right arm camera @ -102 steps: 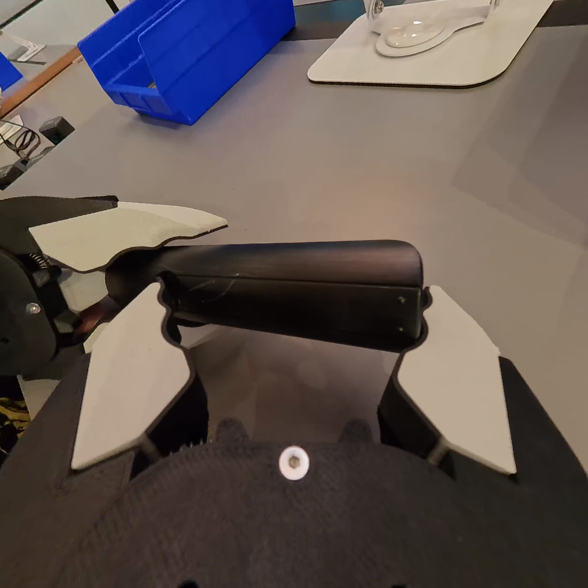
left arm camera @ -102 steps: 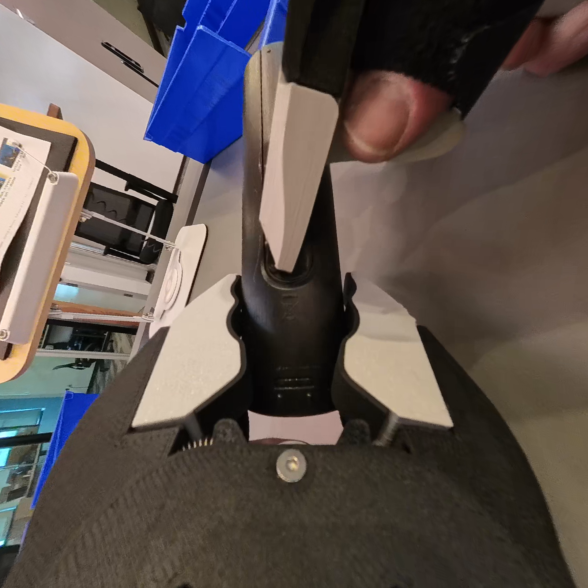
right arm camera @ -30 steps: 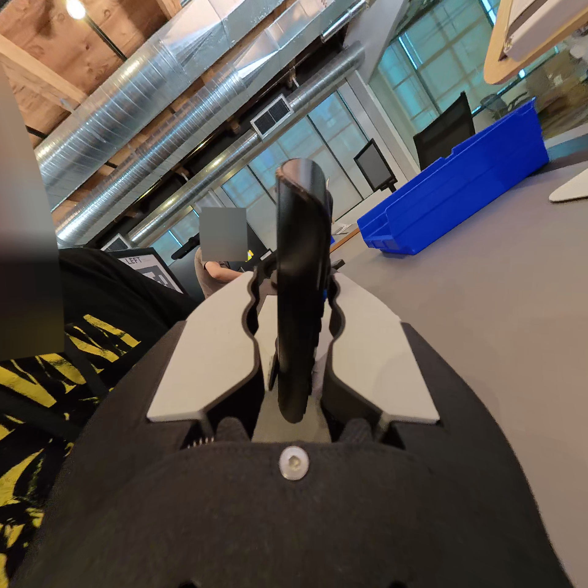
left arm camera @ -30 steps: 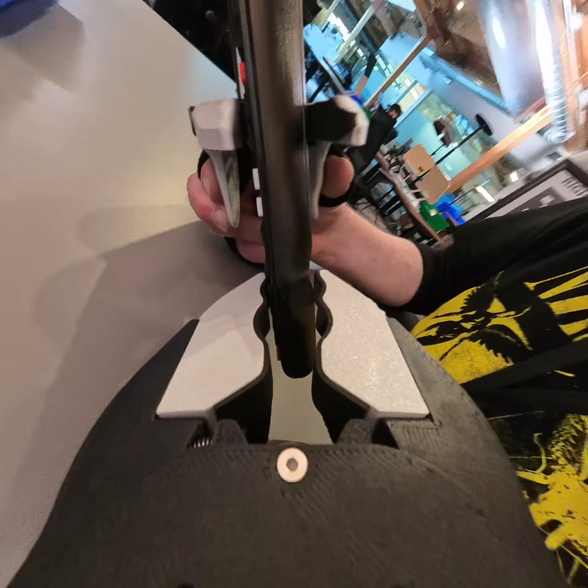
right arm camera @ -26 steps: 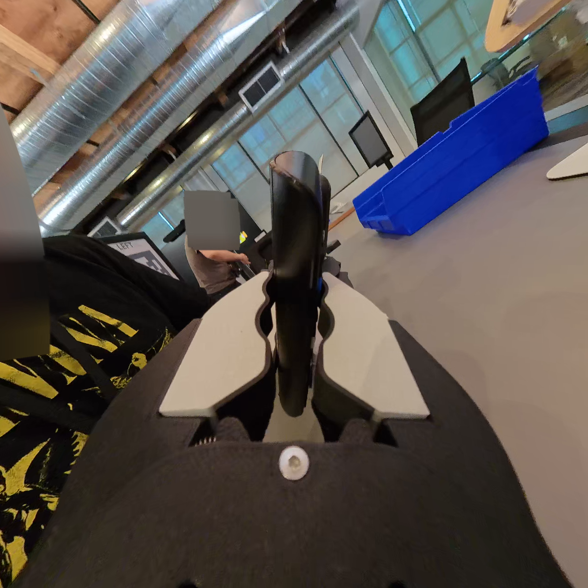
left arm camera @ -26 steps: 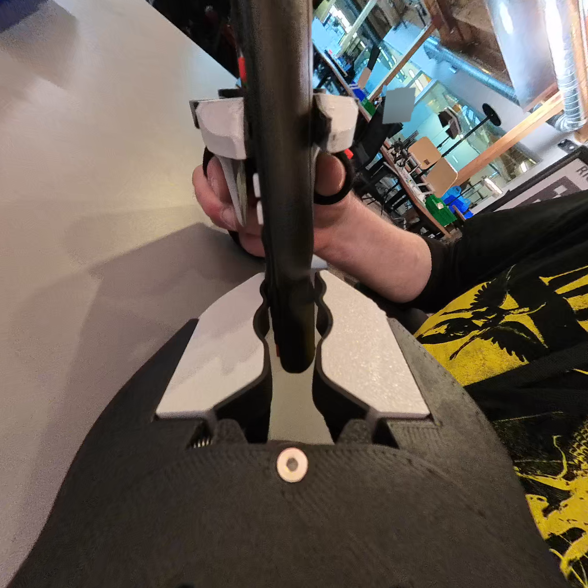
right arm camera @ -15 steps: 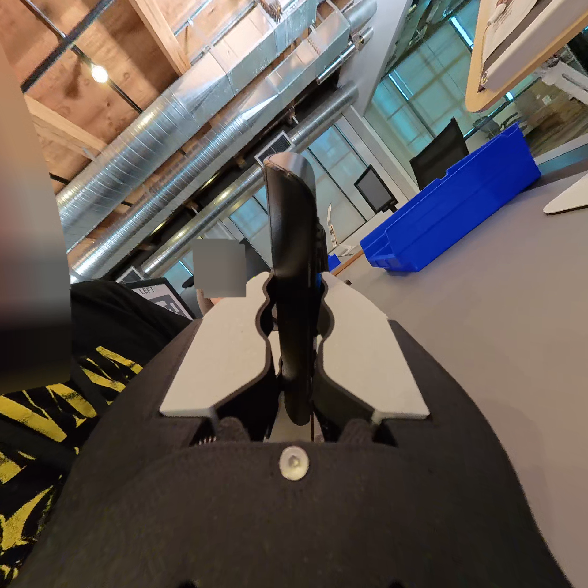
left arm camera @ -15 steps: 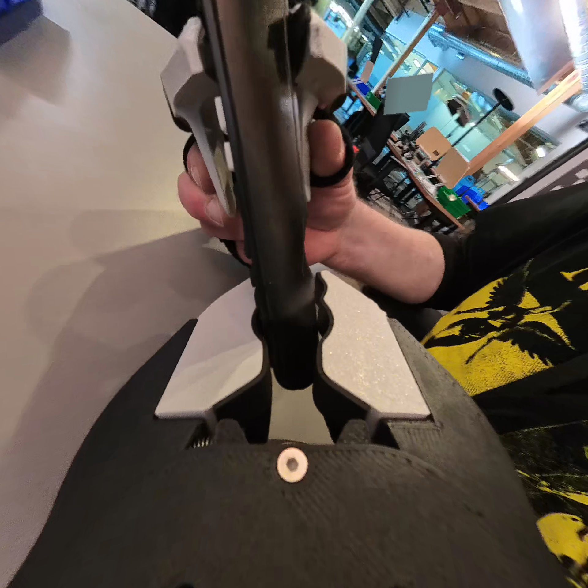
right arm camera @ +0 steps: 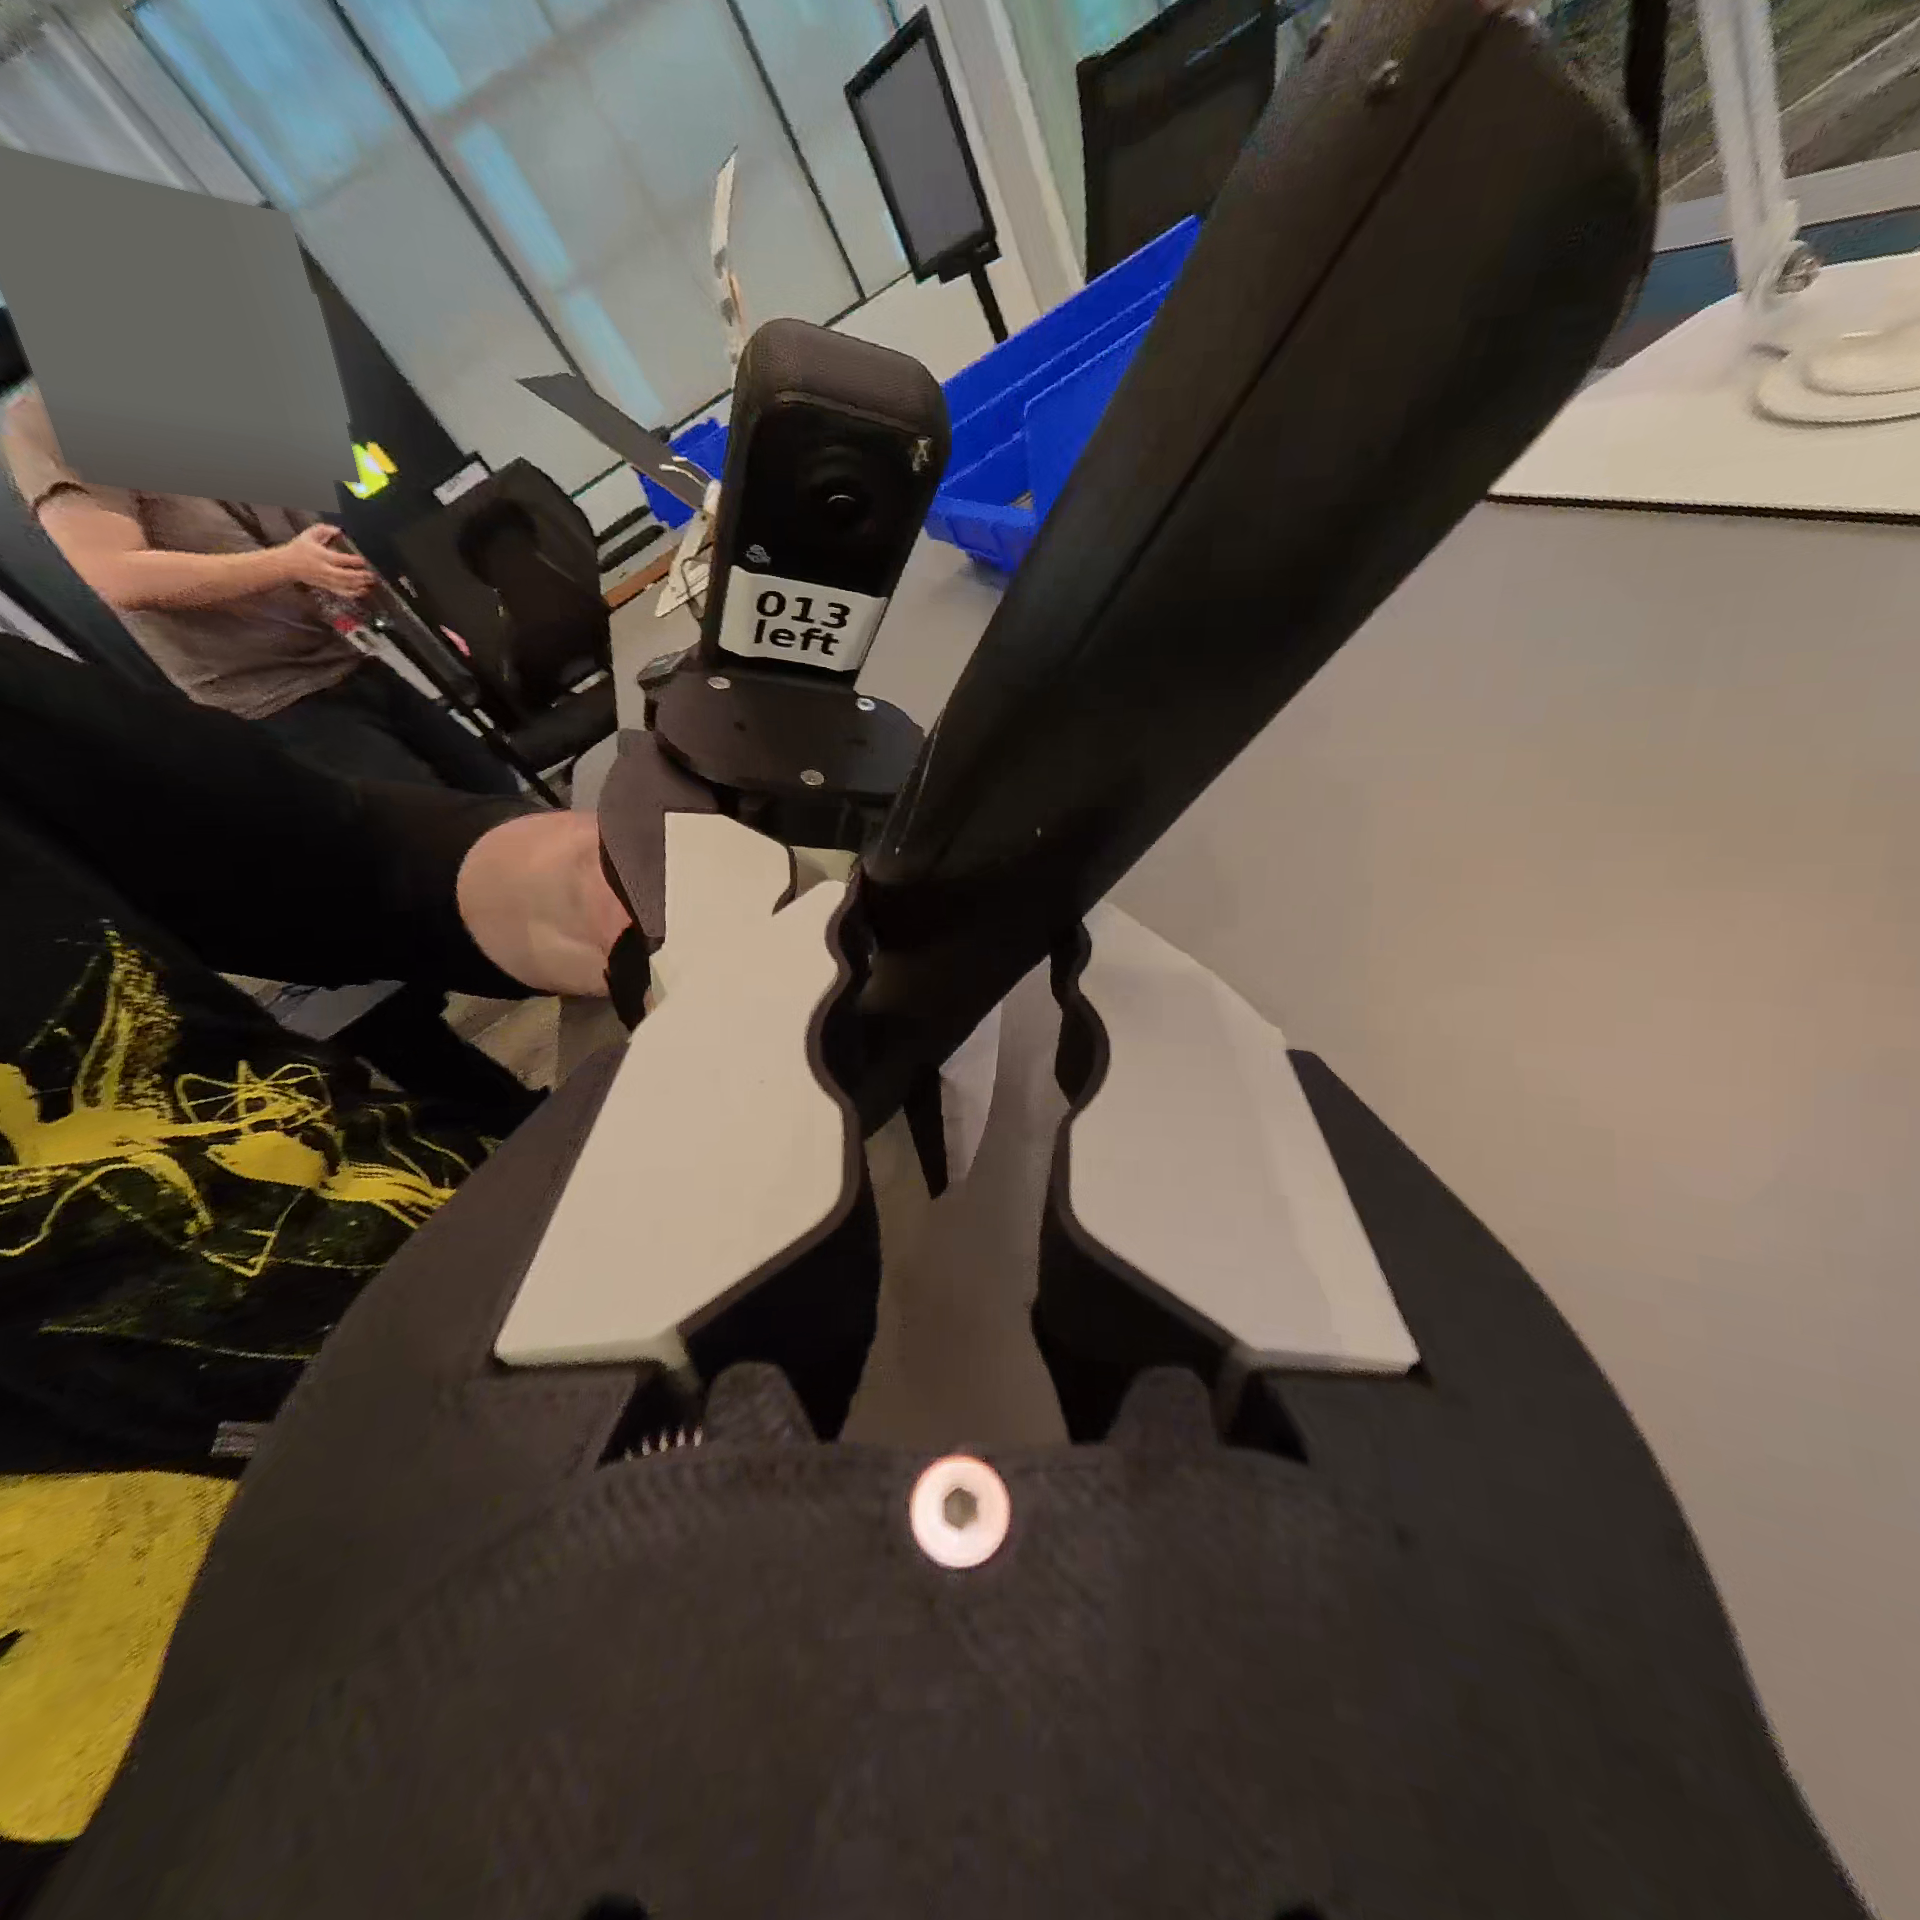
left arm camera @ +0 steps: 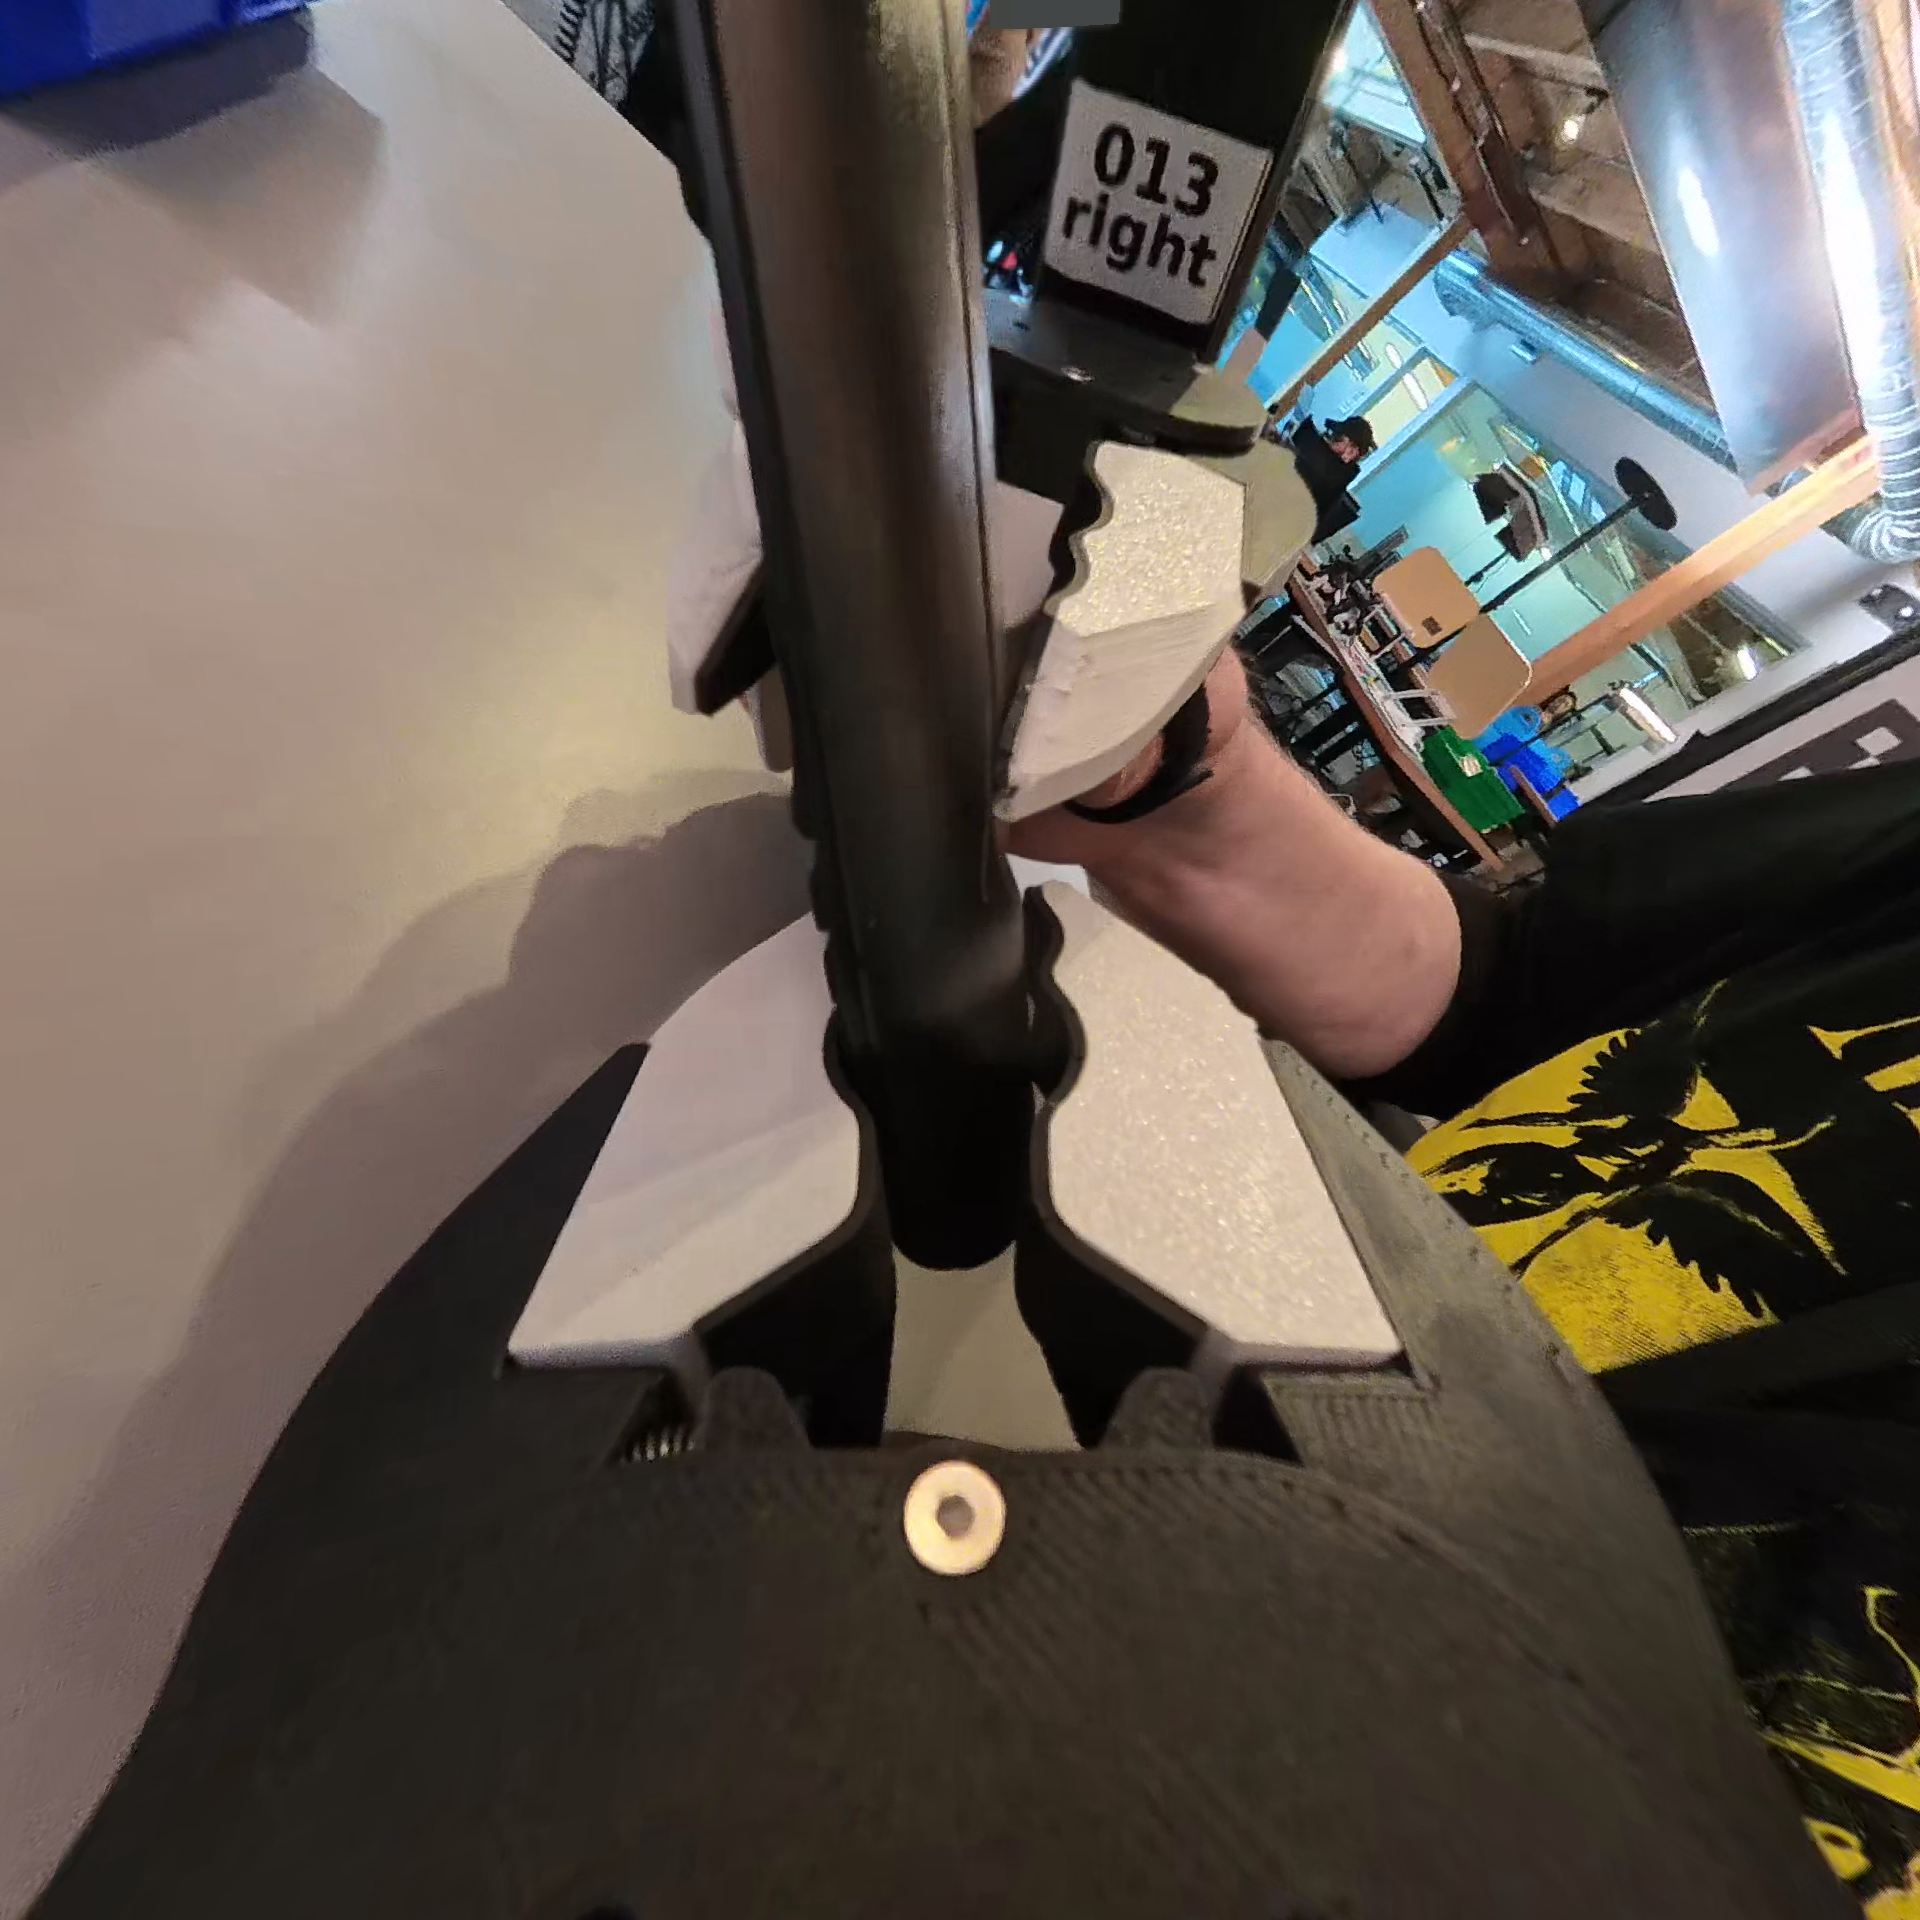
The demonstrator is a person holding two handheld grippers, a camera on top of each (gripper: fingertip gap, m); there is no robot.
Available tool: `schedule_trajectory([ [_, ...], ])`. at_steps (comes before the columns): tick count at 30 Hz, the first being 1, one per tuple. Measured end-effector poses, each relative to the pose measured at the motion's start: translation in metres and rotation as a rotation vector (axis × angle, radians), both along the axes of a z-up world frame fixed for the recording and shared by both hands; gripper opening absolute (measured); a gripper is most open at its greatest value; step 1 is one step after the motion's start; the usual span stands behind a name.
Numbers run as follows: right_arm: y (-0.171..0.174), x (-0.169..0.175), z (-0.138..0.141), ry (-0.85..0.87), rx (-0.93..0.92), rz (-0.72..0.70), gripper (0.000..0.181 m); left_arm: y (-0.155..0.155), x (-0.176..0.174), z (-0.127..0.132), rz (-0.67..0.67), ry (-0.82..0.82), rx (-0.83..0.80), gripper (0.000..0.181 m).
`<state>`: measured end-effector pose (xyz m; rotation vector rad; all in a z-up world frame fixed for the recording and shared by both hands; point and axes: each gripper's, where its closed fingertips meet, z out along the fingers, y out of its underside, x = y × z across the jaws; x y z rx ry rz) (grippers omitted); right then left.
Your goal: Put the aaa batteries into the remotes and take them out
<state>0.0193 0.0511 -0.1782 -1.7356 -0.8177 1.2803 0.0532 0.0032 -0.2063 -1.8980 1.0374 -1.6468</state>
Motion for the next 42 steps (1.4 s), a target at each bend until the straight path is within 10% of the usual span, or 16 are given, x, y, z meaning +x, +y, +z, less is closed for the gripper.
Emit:
schedule_trajectory([
  [42, 0.01, -0.011, 0.008, 0.288, -0.191, 0.034, 0.022, 0.018, 0.003, -0.001, 0.061, 0.022, 0.139, 0.031],
])
